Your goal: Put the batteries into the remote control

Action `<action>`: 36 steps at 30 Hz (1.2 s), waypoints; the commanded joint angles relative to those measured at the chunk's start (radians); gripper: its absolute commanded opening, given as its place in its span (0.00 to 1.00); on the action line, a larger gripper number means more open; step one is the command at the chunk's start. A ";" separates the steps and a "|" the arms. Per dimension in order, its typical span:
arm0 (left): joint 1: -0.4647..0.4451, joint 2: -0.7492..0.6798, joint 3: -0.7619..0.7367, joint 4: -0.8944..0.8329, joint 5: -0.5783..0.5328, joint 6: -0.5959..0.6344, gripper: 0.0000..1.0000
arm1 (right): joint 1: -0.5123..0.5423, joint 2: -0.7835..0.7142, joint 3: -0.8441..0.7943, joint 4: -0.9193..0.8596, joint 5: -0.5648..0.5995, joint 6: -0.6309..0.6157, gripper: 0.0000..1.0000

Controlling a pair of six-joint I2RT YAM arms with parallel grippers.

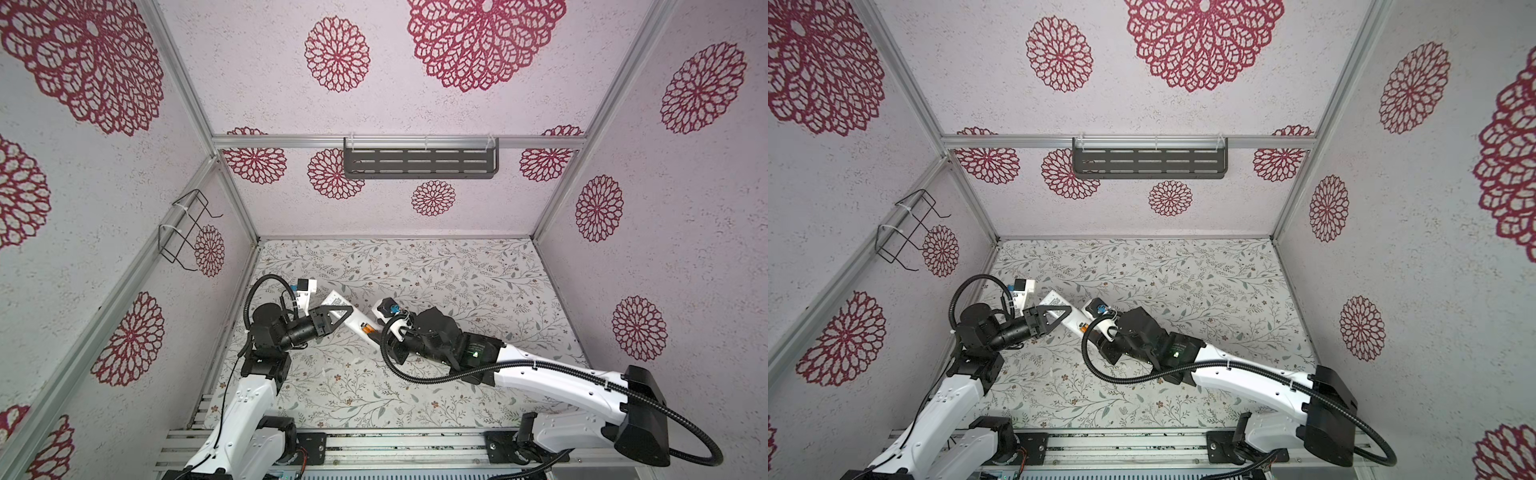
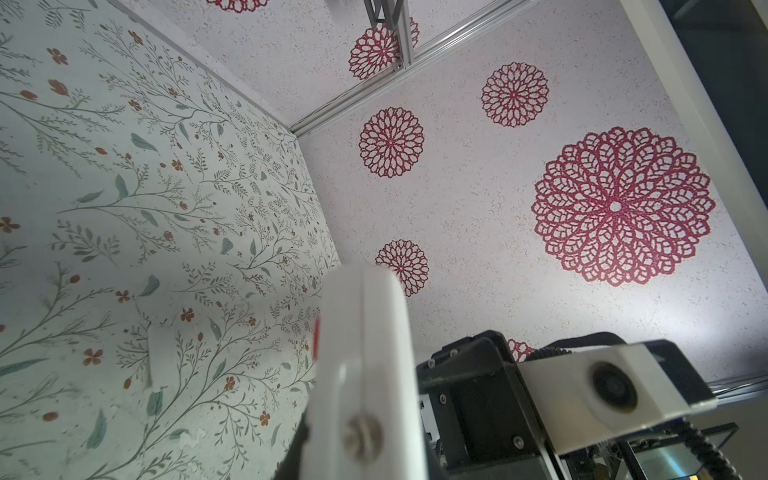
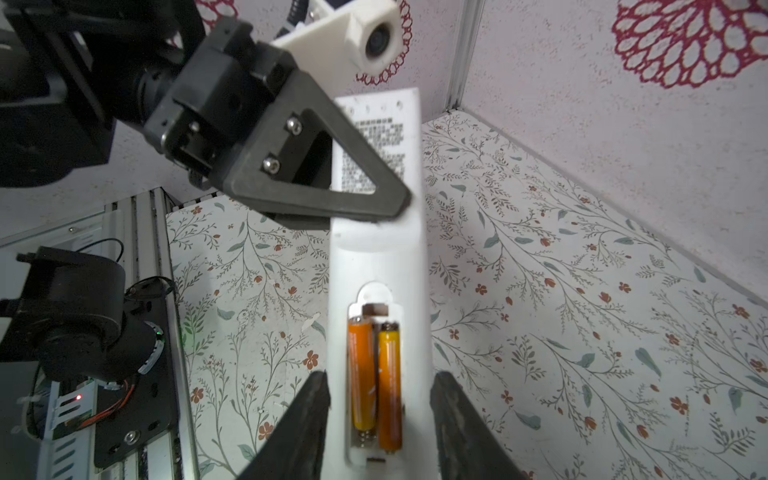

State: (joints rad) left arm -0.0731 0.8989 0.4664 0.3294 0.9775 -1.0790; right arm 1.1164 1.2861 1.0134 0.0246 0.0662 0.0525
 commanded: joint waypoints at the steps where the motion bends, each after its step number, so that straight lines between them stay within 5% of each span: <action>1: 0.006 0.001 0.003 0.049 0.016 -0.013 0.00 | -0.036 -0.058 0.032 0.004 -0.032 0.031 0.50; 7: 0.006 0.008 0.003 0.055 0.017 -0.016 0.00 | -0.073 -0.025 0.107 -0.143 -0.053 0.031 0.61; 14: 0.006 0.011 0.000 0.058 0.013 -0.018 0.00 | -0.072 0.000 0.157 -0.196 -0.022 0.045 0.62; 16: 0.006 0.011 0.000 0.058 0.012 -0.018 0.00 | -0.072 0.000 0.166 -0.216 -0.026 0.050 0.73; 17: 0.007 0.011 0.000 0.057 0.012 -0.018 0.00 | -0.073 0.008 0.179 -0.241 -0.048 0.039 0.91; 18: 0.007 0.011 0.000 0.056 0.012 -0.019 0.00 | -0.073 0.018 0.196 -0.270 -0.072 0.026 0.99; 24: 0.007 0.012 -0.001 0.059 0.011 -0.018 0.00 | -0.067 0.087 0.253 -0.337 -0.122 0.003 0.96; 31: 0.007 0.008 -0.003 0.059 0.010 -0.019 0.00 | -0.060 0.130 0.292 -0.325 -0.144 -0.018 0.67; 36: 0.006 0.005 -0.004 0.059 0.009 -0.019 0.00 | -0.055 0.157 0.314 -0.309 -0.158 -0.022 0.62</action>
State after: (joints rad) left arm -0.0719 0.9100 0.4664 0.3401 0.9817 -1.0897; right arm 1.0550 1.4487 1.2930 -0.3027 -0.0761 0.0433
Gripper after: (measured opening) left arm 0.192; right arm 0.618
